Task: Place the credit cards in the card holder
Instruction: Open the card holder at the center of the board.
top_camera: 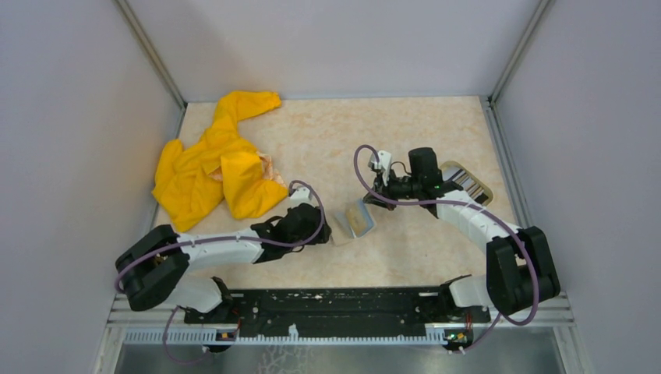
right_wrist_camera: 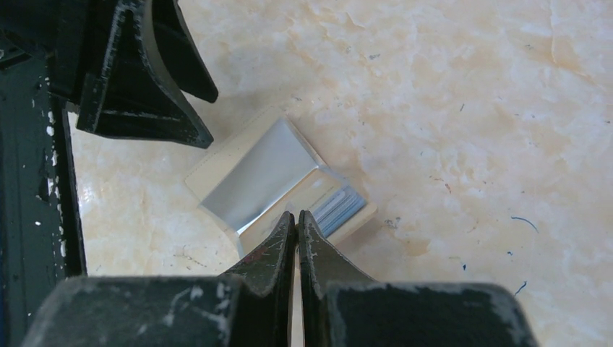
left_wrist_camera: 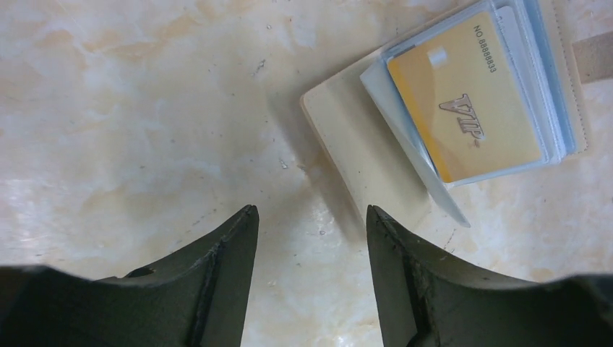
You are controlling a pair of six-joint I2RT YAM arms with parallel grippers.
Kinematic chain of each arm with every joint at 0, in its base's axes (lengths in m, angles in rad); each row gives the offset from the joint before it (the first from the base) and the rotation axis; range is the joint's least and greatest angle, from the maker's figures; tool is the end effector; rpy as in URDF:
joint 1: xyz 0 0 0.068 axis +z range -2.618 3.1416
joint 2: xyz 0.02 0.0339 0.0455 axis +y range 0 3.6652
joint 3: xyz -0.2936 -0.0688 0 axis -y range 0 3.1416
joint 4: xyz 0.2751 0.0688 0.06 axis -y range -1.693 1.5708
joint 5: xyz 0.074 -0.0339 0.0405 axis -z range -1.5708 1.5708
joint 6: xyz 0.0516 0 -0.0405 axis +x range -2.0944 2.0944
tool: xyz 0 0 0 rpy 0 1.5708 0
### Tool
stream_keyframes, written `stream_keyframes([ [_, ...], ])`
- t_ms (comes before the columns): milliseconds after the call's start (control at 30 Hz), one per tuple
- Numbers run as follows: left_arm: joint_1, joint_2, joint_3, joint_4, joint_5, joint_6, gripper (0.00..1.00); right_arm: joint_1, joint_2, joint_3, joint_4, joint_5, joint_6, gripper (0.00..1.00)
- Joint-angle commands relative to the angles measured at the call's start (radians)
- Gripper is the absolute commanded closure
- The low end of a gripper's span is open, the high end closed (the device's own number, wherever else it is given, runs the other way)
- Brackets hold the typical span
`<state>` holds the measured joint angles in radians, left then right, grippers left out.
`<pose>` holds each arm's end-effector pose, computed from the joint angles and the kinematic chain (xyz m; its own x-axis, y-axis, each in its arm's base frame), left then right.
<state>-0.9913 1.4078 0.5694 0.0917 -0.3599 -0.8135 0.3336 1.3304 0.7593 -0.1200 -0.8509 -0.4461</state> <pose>0.1744 -0.2333 0.1557 -0.7218 -0.1392 -0.6780 0.1705 0.9137 -0.3690 0.2681 0.1340 0.2316 -0.2140 -0.3752 -0.9019 -0.9484 0.3008 0.0999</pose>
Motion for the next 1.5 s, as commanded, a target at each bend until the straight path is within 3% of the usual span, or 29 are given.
stream_keyframes([
  [0, 0.004, -0.093, 0.053, -0.087, -0.040, 0.152, 0.38, -0.010, -0.010, 0.009, 0.021, 0.007, -0.019, 1.00],
  [100, 0.003, -0.159, 0.052, -0.057, 0.009, 0.199, 0.39, -0.009, -0.004, 0.012, 0.016, 0.009, -0.021, 1.00],
  [200, 0.004, -0.211, 0.026, 0.071, 0.105, 0.212, 0.41, -0.011, -0.004, 0.014, 0.017, 0.005, -0.015, 1.00],
  [367, 0.024, -0.124, 0.021, 0.213, 0.258, 0.141, 0.40, -0.021, -0.015, 0.006, 0.058, -0.077, 0.045, 1.00],
  [567, 0.097, 0.025, 0.006, 0.339, 0.405, 0.055, 0.28, -0.026, -0.025, -0.011, 0.111, -0.156, 0.112, 1.00],
  [767, 0.179, 0.082, -0.098, 0.567, 0.534, -0.041, 0.14, -0.026, -0.015, -0.017, 0.138, -0.168, 0.131, 1.00],
  [900, 0.192, 0.103, -0.116, 0.620, 0.561, -0.060, 0.11, -0.027, -0.012, -0.017, 0.145, -0.185, 0.141, 1.00],
  [1100, 0.197, 0.099, -0.117, 0.615, 0.551, -0.059, 0.17, -0.027, -0.006, -0.026, 0.172, -0.207, 0.169, 1.00],
  [1333, 0.197, 0.016, -0.091, 0.415, 0.468, 0.021, 0.39, -0.026, 0.008, -0.012, 0.129, -0.132, 0.128, 1.00],
  [1467, 0.197, 0.032, -0.076, 0.418, 0.496, 0.035, 0.41, -0.026, 0.016, -0.006, 0.122, -0.115, 0.110, 1.00],
])
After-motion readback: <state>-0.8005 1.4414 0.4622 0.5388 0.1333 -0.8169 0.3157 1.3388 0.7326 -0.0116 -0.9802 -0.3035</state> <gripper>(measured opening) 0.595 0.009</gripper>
